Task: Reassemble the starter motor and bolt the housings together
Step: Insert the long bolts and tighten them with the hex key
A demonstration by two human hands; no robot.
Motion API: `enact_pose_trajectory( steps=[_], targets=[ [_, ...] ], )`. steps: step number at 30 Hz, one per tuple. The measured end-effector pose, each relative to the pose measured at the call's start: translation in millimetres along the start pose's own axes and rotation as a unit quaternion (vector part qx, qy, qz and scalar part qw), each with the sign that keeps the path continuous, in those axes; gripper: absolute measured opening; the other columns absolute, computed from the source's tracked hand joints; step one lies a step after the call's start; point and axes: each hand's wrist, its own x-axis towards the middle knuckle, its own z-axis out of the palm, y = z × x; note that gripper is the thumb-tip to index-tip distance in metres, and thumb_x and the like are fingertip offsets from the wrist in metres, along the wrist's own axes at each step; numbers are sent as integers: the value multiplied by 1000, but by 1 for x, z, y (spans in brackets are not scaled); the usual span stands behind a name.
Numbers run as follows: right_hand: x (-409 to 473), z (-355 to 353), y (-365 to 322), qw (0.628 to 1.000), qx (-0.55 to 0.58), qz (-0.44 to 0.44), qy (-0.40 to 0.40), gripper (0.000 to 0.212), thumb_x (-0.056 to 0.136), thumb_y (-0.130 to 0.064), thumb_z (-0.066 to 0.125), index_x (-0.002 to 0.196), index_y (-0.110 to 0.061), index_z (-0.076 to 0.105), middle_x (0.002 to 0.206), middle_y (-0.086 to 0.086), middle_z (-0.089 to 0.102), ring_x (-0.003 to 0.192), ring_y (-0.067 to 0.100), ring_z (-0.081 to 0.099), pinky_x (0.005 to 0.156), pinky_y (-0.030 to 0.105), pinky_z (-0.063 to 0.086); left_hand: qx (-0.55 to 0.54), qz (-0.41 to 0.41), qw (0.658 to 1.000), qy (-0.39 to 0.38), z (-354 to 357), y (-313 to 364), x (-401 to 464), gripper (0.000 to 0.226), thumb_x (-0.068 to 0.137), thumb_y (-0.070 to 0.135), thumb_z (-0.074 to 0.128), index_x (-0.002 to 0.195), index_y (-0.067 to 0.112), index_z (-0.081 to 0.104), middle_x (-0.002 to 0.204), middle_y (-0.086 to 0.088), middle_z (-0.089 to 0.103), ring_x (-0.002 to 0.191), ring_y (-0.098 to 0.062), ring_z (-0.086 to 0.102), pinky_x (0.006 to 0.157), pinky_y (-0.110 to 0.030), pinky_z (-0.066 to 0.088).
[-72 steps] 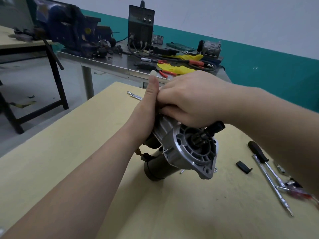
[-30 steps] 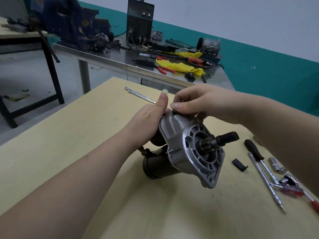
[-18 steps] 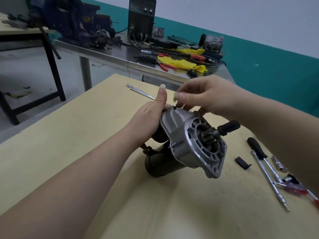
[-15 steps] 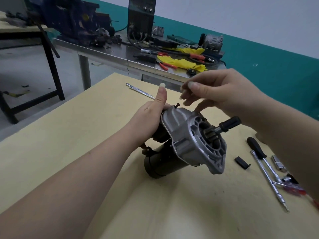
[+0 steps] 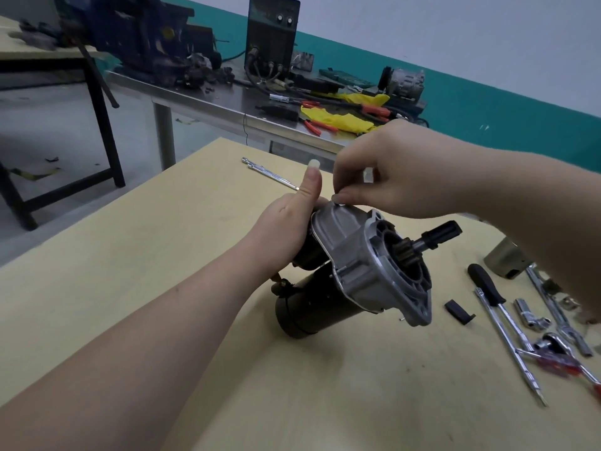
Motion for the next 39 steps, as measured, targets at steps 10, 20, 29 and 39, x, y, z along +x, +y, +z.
enact_pose_trajectory(
  steps=[10,20,29,39],
  targets=[
    [1,-3,-12,995,-86,39,-28,39,95,-63,38,96,-32,63,87,-14,61,81,13,58,73,42,55,-3,16,1000,-4,1,-7,4,95,89,85,14,80,14,76,60,5,58,55,-4,54,50,-12,40],
    [-1,4,-16,984,-175,37,-21,33,106,-50,36,90,-31,58,81,-11,58,76,15,55,63,37,49,-9,18,1000,19,3,-13,3,97,95,85,13,85,12,77,71,-10,62,66,-12,58,55,-15,43],
    [0,9,-8,996,48,78,3,8,100,-36,70,97,-28,70,88,-16,66,84,4,62,73,30,51,-14,17,1000,19,3,-15,3,108,82,95,14,91,6,74,74,-8,60,68,-14,57,64,-30,44],
    [-8,1,-33,982,6,158,-108,60,76,-81,49,112,-32,54,98,-13,63,89,9,62,77,35,58,-83,9,996,12,3,-20,4,122,69,112,27,86,-1,71,64,-11,57,58,-19,54,52,-30,41]
  ],
)
